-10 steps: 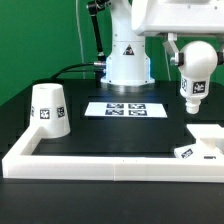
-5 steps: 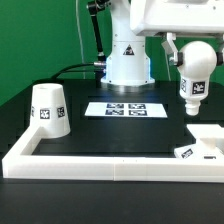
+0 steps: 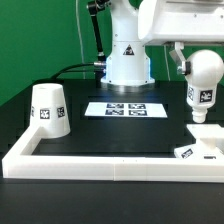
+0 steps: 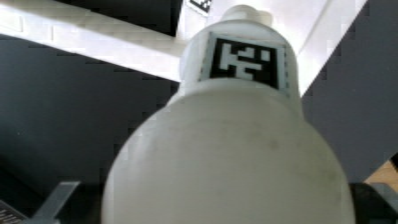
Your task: Assemble lamp
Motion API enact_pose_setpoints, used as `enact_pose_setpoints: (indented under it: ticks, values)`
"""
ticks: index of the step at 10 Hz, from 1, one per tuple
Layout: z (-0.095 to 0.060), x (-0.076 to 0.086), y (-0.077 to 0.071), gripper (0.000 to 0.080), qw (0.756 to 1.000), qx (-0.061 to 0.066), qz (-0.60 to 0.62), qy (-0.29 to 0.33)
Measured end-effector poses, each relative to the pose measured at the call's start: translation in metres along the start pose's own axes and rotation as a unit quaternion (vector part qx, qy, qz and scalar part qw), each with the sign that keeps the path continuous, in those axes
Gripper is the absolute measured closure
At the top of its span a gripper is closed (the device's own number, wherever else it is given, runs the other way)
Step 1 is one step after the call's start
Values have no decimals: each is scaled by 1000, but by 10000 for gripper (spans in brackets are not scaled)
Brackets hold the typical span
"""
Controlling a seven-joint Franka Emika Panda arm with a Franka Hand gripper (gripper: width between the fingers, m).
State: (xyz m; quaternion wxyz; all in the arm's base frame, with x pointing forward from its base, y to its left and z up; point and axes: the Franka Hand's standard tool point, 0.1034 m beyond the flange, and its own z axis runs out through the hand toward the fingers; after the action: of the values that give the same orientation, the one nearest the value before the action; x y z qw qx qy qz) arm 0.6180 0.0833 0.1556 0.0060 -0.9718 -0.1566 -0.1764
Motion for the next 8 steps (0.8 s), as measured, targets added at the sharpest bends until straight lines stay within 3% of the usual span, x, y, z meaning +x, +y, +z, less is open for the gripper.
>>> enact_pose_setpoints:
  ticks: [5, 8]
  values:
    - [10, 8, -4, 219, 1000, 2, -2, 0]
    - [16, 6, -5, 219, 1000, 3, -3, -4]
